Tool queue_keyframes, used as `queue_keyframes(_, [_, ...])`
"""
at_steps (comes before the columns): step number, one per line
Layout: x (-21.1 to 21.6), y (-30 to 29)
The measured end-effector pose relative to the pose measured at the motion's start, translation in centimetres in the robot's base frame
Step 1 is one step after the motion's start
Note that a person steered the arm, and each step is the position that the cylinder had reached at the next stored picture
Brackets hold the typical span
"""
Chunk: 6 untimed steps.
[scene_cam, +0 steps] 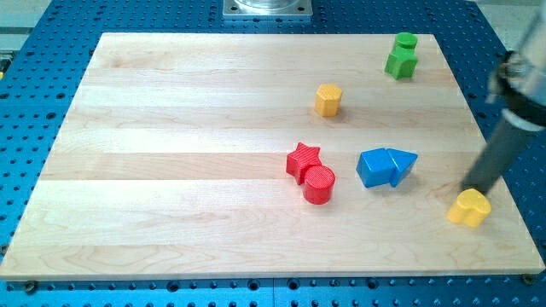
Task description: Move the yellow heart to the top right of the blue triangle
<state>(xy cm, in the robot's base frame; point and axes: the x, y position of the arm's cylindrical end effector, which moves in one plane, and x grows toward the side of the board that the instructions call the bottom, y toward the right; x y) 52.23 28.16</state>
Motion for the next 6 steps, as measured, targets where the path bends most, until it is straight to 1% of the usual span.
queue_keyframes(1, [0.8, 1.1])
queue_keyframes(2, [8.2, 0.1])
queue_keyframes(3, [5.9, -5.4])
queue_keyframes(4, [0.2, -8.5])
queue_keyframes(5, [-1.4, -8.7])
queue_keyframes(6, [2.8, -8.8])
